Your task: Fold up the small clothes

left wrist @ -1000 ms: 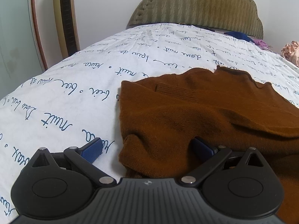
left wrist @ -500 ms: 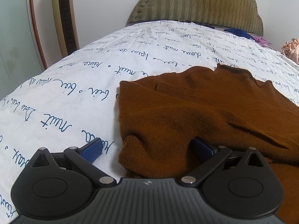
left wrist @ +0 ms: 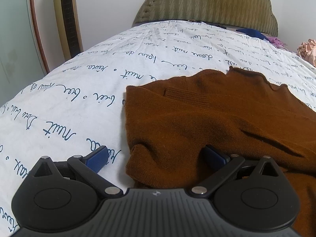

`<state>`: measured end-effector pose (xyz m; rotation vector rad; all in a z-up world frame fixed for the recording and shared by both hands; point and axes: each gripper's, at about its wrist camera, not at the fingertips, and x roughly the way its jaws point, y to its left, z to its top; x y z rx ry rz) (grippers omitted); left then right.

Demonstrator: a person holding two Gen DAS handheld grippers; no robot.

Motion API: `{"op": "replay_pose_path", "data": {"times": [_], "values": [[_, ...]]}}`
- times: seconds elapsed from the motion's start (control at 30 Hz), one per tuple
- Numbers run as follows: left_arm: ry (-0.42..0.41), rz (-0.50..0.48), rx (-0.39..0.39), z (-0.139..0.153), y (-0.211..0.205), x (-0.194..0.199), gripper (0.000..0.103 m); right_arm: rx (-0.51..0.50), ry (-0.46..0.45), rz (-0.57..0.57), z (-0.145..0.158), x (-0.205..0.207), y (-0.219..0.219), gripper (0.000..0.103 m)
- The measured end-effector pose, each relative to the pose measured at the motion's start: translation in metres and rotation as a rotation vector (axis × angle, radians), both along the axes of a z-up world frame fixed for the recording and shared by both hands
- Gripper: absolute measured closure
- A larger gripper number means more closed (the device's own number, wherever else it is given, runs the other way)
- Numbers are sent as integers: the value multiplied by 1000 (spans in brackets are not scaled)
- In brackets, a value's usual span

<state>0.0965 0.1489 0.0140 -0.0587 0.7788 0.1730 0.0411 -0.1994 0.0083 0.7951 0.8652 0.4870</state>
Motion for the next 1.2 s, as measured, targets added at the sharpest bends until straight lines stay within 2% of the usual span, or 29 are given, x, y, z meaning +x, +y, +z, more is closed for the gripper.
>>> {"op": "replay_pose_path", "data": {"times": [0.07, 0.17, 0.23, 0.27, 0.3, 0.33, 0.37, 0.4, 0.5, 0.6, 0.67, 0.8, 0.93, 1.03, 1.1, 1.2], "values": [[5, 0, -2, 1, 1, 1, 0, 38, -4, -41, -4, 18, -3, 61], [7, 0, -8, 1, 2, 1, 0, 108, -68, -116, 7, 49, -10, 61], [8, 6, -10, 2, 2, 2, 0, 156, -102, -227, 16, 72, -23, 60], [9, 11, -13, 2, 2, 3, 0, 135, -97, -279, 17, 85, -28, 58], [10, 13, -15, 3, 2, 3, 0, 74, -41, -329, 19, 97, -33, 56], [10, 16, -16, 5, 3, 2, 0, 35, 15, -334, 20, 104, -36, 56], [10, 19, -15, 6, 3, 1, 0, 43, 22, -309, 20, 105, -39, 56], [8, 20, -13, 7, 4, 0, 0, 50, -1, -287, 23, 100, -42, 55], [-3, 30, -4, 12, 7, -2, 0, -69, -88, -309, 41, 72, -55, 51], [-32, 36, 4, 20, 7, -1, 0, -148, -90, -324, 44, 58, -81, 50], [-49, 37, 19, 25, 7, 2, 0, -136, -59, -314, 35, 61, -90, 50], [-37, 59, 15, 23, 9, 13, 0, -6, -6, -322, 9, 76, -96, 51], [-24, 80, 26, 16, 9, 23, 0, 62, 38, -334, -12, 94, -88, 57], [-9, 89, 11, 9, 11, 28, 0, 74, 72, -356, -16, 101, -79, 60], [-17, 91, 14, 6, 10, 29, 0, 78, 63, -360, -14, 100, -76, 60], [-14, 102, 15, 3, 9, 31, 0, 58, 105, -380, -19, 107, -71, 92]]}}
